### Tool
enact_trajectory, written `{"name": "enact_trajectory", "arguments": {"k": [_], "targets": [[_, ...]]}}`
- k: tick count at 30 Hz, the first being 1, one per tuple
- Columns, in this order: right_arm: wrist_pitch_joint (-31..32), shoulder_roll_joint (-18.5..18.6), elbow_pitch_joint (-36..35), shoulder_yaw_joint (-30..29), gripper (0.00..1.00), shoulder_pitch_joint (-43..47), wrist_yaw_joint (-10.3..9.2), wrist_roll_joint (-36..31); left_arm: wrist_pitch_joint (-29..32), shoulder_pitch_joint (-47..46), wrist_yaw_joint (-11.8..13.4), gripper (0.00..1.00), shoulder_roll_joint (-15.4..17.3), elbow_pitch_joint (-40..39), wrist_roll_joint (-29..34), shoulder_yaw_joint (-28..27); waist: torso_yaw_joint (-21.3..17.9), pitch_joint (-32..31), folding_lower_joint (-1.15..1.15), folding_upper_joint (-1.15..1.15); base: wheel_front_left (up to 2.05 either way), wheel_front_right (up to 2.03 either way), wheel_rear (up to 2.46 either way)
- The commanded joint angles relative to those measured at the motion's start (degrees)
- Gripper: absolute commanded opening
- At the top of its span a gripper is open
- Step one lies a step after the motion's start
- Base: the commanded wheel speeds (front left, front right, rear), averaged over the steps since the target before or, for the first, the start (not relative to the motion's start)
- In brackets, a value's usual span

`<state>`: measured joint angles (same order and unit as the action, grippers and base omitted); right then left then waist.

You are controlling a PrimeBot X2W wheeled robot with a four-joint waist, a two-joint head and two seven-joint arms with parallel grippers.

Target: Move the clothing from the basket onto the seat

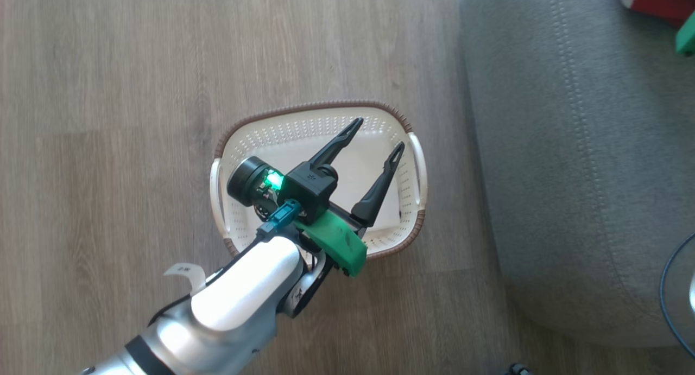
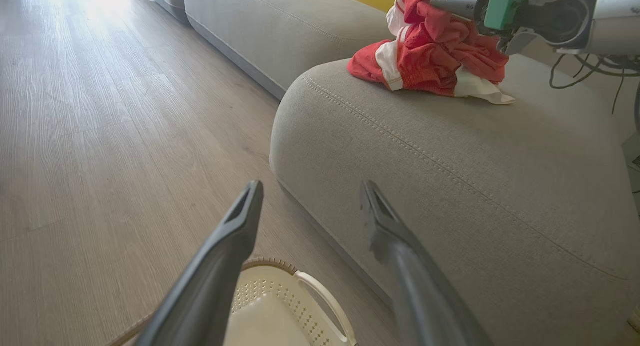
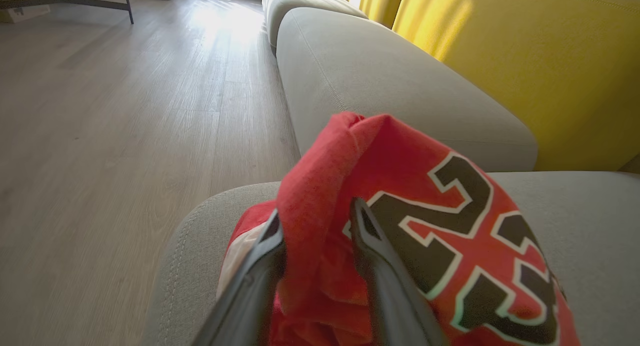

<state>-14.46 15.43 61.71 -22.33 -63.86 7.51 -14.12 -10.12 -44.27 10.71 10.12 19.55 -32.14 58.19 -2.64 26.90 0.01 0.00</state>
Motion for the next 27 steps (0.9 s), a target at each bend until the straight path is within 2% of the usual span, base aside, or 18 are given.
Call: {"name": "enact_trajectory", "arguments": {"k": [1,8,15,20,27], "targets": [[-0.5,-0.5,-2.6,1.1,1.0,0.5,-0.02,0.3,-0.4,-1.0,0.5,1.0,1.3,-1.4,-0.1,-1.6,-0.6,-0.8,-0.01,0.0,0.0,0.0,0.0],[-0.5,-2.3,-6.7,7.6,1.0,4.9,-0.02,4.5,-1.3,0.4,0.6,1.0,2.0,-0.6,-1.9,-2.9,-2.7,-4.5,-0.01,0.0,0.0,0.0,0.0],[-0.5,-2.5,-8.8,13.7,1.0,9.2,-0.02,10.2,-2.7,2.8,1.0,1.0,2.8,0.5,-3.9,-4.9,-3.5,-9.7,-0.01,0.0,0.0,0.0,0.0],[-0.5,-2.7,-10.2,16.5,1.0,12.0,-0.02,13.3,-3.8,5.5,2.0,1.0,3.5,0.9,-5.5,-7.2,-2.5,-14.1,-0.01,0.0,0.0,0.0,0.0],[-0.5,-3.2,-14.2,20.6,1.0,16.7,-0.02,17.9,-4.7,10.9,5.2,1.0,5.4,-0.4,-7.2,-12.5,0.4,-19.5,-0.01,0.0,0.0,0.0,0.0]]}}
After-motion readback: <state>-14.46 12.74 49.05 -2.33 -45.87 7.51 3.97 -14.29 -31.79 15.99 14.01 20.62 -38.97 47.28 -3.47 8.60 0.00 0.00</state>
